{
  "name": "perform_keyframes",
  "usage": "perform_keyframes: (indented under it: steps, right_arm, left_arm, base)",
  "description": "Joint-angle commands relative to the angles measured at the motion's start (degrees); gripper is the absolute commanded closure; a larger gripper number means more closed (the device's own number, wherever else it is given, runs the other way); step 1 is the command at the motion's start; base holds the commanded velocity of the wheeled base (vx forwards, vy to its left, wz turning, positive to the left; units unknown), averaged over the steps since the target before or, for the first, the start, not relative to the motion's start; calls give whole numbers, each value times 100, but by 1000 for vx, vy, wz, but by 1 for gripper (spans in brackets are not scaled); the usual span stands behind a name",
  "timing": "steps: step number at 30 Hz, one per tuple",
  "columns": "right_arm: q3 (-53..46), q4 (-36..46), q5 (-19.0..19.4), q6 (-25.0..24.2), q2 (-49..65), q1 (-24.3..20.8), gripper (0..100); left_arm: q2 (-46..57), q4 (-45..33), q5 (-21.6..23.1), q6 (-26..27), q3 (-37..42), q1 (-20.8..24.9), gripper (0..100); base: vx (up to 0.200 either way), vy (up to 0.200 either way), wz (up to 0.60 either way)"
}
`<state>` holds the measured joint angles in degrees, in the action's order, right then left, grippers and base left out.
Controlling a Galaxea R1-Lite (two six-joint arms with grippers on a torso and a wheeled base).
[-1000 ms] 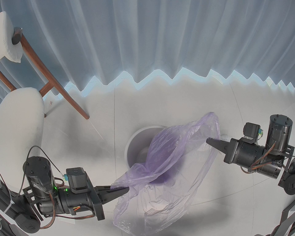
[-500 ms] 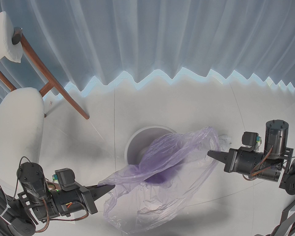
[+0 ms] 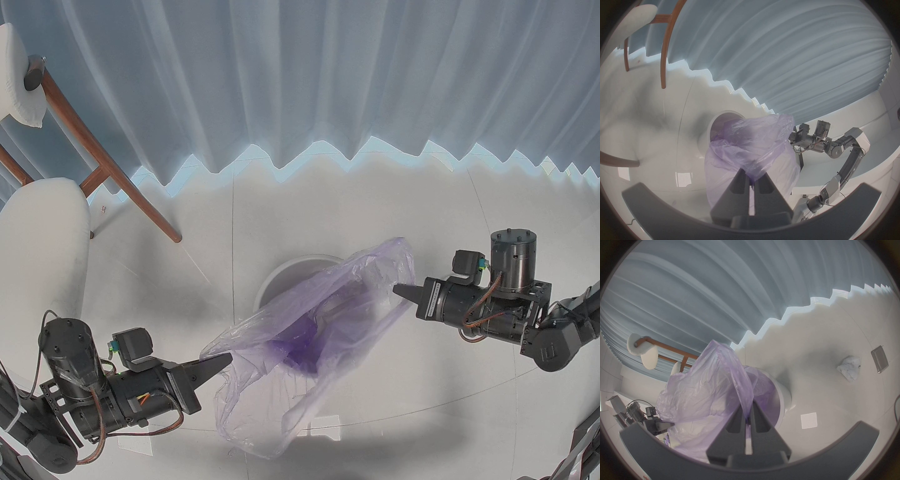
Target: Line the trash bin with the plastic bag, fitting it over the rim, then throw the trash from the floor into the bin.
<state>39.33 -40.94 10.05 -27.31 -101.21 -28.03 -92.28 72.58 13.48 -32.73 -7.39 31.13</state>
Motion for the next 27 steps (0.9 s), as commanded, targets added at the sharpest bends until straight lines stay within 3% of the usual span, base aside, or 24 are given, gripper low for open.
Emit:
perform_keyframes:
  steps: [1, 13, 19, 27]
  right_arm:
    - [295, -213, 15, 15, -725, 122, 100]
    - [1367, -231, 6, -55, -1288, 447, 100]
    - [2378, 552, 182, -73, -1534, 720, 100]
    - [3573, 1598, 534, -73, -1920, 1071, 100]
  left_arm:
    - [-466, 10, -4, -84, -281, -90, 100]
    - [-1450, 265, 172, -866, -1678, -547, 100]
    - [-2039, 239, 278, -1113, -2627, -1022, 100]
    - [-2584, 230, 330, -1183, -3120, -1233, 100]
  base:
    - [0, 0, 0]
    - [0, 0, 0]
    - [0, 0, 0]
    - [0, 0, 0]
